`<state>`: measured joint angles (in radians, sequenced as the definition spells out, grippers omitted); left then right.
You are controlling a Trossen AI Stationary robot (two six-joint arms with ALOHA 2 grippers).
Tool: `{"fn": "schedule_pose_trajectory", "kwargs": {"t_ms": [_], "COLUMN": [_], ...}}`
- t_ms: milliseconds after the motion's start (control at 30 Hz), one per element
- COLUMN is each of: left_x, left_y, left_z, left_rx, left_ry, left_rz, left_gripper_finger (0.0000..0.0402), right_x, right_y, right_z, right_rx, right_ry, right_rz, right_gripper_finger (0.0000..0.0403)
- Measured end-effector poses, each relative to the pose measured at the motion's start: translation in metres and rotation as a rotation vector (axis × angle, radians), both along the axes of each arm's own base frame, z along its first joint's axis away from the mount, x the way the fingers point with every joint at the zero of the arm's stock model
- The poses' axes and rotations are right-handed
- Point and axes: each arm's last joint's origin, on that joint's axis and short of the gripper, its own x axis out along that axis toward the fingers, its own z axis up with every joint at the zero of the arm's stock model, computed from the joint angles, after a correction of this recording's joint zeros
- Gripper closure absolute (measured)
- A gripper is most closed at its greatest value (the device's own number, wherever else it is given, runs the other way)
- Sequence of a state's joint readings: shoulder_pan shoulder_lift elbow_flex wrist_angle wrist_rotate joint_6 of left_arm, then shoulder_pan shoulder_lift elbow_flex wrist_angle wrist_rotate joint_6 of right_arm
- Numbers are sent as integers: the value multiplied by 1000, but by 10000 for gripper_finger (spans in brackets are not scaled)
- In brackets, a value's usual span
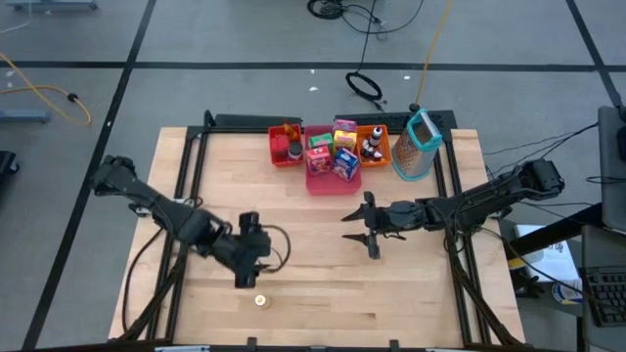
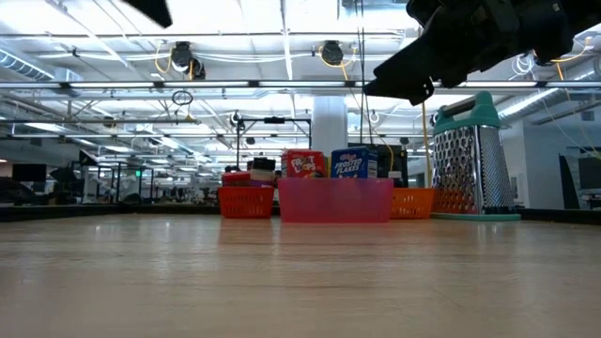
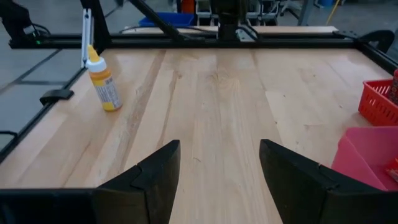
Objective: Pick & Place Kitchen Items
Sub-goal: Put the yellow food coloring bottle into the orange bin
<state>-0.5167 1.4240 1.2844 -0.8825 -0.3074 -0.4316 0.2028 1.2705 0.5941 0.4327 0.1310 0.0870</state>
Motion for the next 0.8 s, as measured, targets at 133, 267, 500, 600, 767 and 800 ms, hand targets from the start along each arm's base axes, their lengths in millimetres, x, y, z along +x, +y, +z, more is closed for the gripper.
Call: {"fn": "schedule_pose_trajectory", "kwargs": {"t_ms": [133,267,500,600,767,800], "left_x": [-12,-20,-42,-51,-64,-66], "left_y": [-21,-42,-66,-73,-84,-85], "left_z": [-20,-38,-53,-57,-69,-73], "left_rx": [-17,-71,-95,-87,-113,-124], "left_ry": [-25,-74,-114,-140,-177,-183], "left_rz": [15,-29,-53,-42,-43,-44], "left_gripper_finger": [105,105,105,105,105,105], "right_x": [0,0,1,1,1,1], "right_y": [0,0,0,0,0,0], "right_z": [1,1,3,3,3,3], "right_rx": [10,10,39,59,63,63], "right_ry": [-15,-15,-28,-30,-29,-30], "right_rz": [-2,-2,-10,-16,-17,-17], "right_gripper_finger": [190,190,190,190,190,190]}}
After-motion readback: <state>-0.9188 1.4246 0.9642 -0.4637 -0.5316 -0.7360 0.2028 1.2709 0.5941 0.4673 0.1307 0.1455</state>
